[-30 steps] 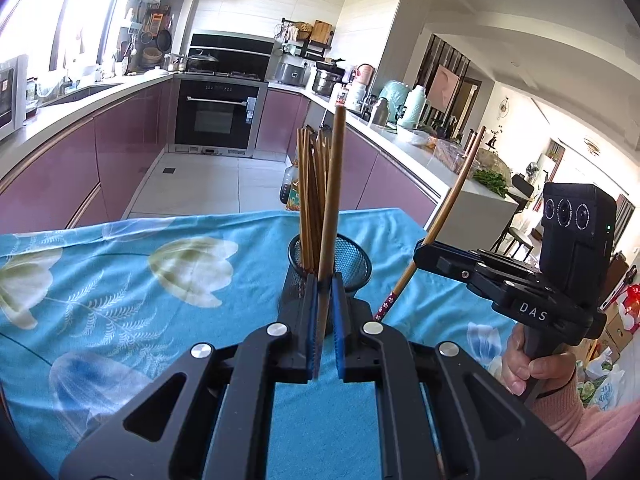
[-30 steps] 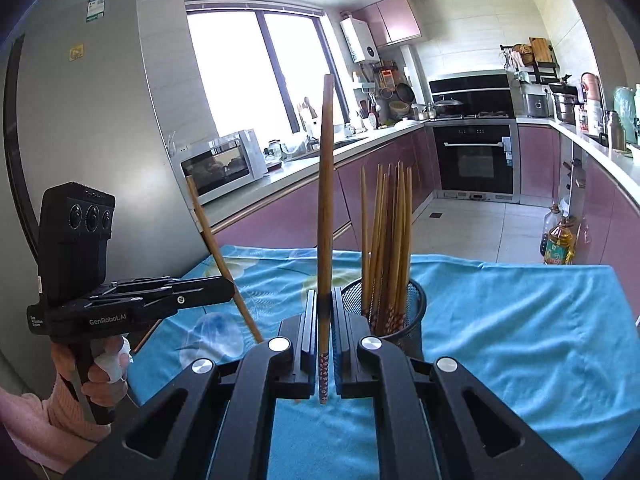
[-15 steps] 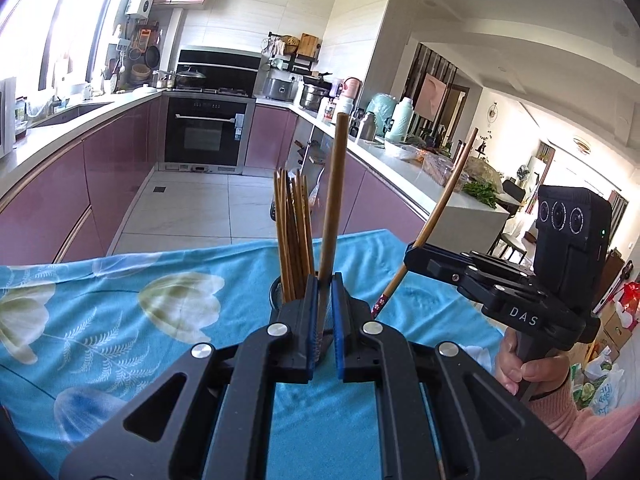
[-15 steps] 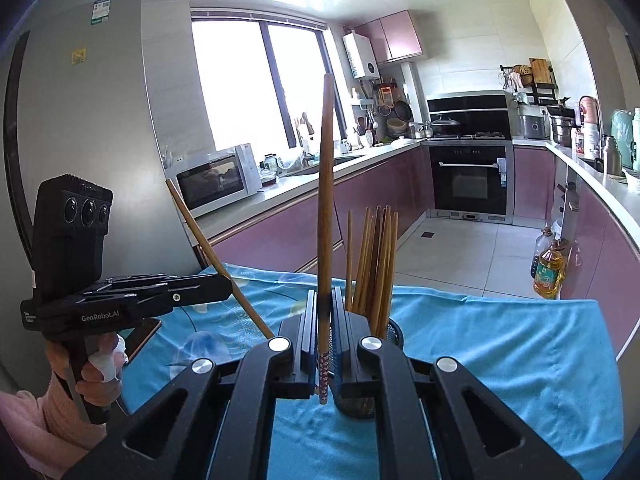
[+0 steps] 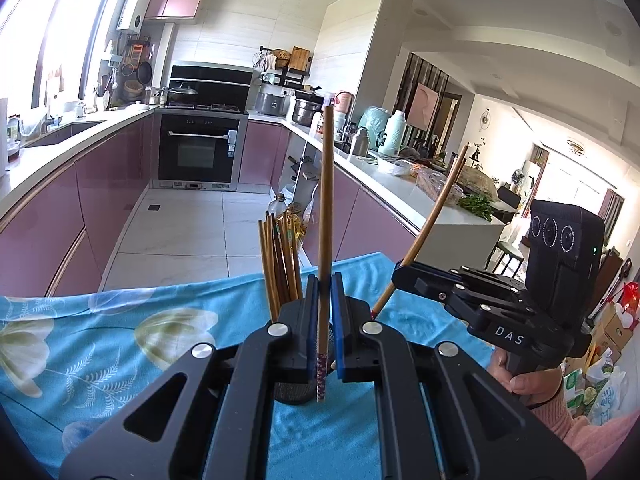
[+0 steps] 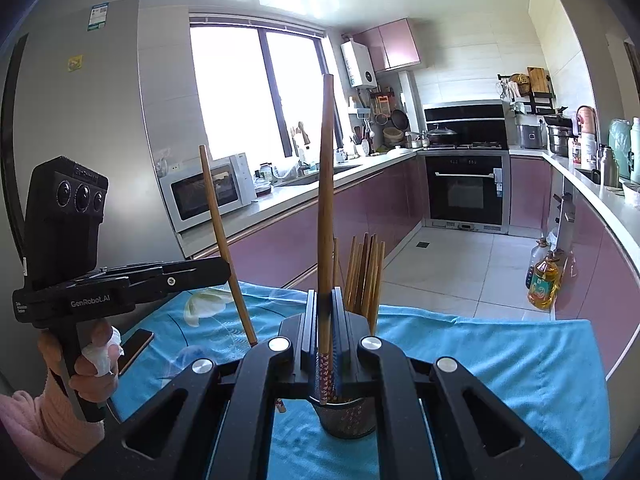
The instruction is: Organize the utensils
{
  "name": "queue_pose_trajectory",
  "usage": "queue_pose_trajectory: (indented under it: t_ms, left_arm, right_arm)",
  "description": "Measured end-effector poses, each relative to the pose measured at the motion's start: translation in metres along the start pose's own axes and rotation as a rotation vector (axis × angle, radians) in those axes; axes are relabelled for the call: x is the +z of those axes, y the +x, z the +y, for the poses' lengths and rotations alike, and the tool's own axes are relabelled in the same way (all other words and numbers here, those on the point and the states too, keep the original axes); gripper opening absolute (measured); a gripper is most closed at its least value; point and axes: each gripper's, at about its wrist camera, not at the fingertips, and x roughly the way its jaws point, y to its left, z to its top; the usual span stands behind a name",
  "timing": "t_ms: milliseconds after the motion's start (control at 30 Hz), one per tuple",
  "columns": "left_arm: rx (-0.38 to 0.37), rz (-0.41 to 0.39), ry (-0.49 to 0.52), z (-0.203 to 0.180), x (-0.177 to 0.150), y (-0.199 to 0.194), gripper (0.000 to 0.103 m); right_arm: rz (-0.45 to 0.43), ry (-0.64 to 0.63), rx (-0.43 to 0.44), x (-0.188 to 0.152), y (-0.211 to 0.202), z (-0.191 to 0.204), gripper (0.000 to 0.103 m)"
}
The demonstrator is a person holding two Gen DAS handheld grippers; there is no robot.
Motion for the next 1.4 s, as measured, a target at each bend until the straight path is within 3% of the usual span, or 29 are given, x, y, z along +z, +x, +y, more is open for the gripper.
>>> queue_pose_trajectory:
  t_ms: [400,1033,1400]
  left_arm:
    - [0.018,0.004,-0.016,0.0,0.004,0.013,0.007]
    - [0.037,0.146,-0.008,0.004,-0.022,0.055,0.004]
    - [0.048,0.183,-0.022,0.02,-0.031,0.075,0.004]
  right_arm:
    - [0.031,-0.01,-0.028,0.002,0.017,-0.005,0.006]
    - [0.158,-0.004,-0.038,-0.01,0.048,-0.007,0.006]
    - [0.226,0.005,-0.037,-0.02,0.067,-0.011,0.006]
